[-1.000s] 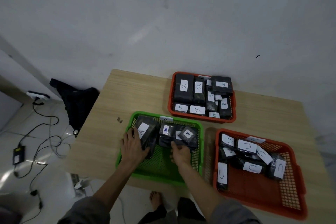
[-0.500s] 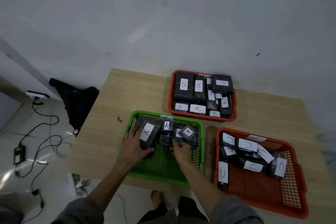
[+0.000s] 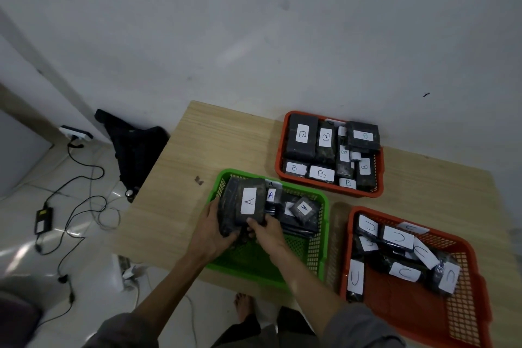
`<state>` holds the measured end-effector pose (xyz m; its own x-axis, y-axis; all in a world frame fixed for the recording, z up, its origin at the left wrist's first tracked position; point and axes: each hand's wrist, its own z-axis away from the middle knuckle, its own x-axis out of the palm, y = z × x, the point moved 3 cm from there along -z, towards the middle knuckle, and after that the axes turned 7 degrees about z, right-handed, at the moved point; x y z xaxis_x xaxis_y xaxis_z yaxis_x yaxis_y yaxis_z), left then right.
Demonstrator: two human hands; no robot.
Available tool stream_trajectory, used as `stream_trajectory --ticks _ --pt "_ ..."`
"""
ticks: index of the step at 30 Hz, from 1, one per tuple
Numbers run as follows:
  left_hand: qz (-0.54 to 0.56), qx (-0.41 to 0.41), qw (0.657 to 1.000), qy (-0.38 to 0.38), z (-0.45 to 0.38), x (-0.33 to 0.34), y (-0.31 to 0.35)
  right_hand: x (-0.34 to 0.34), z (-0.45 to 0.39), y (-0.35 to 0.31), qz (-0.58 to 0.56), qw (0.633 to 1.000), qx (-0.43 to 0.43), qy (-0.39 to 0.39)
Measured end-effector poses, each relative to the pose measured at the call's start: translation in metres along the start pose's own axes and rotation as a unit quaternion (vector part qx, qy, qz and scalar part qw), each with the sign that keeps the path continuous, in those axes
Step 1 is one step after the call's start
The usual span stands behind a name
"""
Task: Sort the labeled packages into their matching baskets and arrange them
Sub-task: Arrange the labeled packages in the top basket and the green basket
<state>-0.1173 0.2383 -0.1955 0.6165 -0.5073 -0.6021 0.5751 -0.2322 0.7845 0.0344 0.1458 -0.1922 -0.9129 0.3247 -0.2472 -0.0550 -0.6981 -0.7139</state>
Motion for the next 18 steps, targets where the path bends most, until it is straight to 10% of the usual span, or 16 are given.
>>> stream_trajectory --ticks 7,12,18 --pt "-0.145 -0.084 0.983 -0.068 -0.002 0.019 0.007 -0.033 -0.002 -0.013 -0.082 0.990 -0.053 0.100" --pt "0.133 -0.141 0.981 -0.003 -0.009 0.007 0.016 -0.048 0.001 -0.011 -0.105 0.984 -0.078 0.119" --pt "0.510 -0.275 0.814 0.041 -0.012 -0.009 0.008 -0.047 0.005 -0.009 -0.108 0.983 -0.097 0.113"
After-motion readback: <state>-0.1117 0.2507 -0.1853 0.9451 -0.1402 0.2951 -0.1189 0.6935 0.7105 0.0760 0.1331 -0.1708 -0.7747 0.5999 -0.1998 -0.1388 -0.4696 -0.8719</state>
